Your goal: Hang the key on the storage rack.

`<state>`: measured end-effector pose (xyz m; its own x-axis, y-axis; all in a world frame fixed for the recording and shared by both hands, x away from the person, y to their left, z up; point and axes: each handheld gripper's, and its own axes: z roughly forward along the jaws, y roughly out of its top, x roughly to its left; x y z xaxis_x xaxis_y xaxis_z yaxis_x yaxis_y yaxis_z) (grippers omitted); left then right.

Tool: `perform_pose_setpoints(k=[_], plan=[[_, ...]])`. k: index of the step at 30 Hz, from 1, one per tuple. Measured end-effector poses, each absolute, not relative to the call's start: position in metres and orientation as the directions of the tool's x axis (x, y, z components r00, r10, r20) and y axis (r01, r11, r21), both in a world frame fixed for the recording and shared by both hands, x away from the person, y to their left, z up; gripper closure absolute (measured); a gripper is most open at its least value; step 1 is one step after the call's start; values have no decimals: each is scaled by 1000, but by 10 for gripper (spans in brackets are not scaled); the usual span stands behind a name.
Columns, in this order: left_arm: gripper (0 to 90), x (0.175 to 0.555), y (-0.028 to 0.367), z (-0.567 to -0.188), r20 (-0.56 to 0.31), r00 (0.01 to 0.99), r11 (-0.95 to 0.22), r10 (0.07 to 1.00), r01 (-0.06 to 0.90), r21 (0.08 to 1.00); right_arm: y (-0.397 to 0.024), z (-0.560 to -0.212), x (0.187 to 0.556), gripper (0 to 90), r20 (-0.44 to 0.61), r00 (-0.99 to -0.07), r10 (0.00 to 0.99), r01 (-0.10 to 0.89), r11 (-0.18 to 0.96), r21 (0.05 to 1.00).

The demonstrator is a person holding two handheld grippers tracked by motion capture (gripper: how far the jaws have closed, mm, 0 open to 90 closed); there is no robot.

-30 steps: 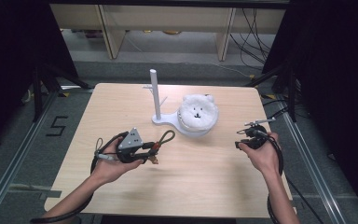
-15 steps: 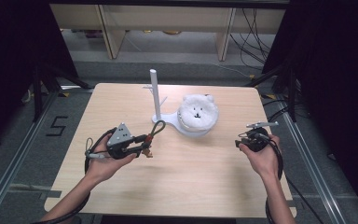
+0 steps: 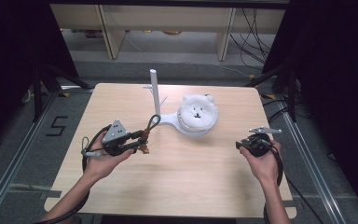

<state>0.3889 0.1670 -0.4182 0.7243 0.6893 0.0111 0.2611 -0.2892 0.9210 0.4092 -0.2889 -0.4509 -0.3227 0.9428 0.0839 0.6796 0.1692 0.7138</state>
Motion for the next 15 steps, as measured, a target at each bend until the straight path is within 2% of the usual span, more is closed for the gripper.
perform_pose_setpoints(k=[15], plan=[[689,394,171,-416,-4,702,-252,713,262,932,-289,-461,400,639,86,-315,945,624,138,769]])
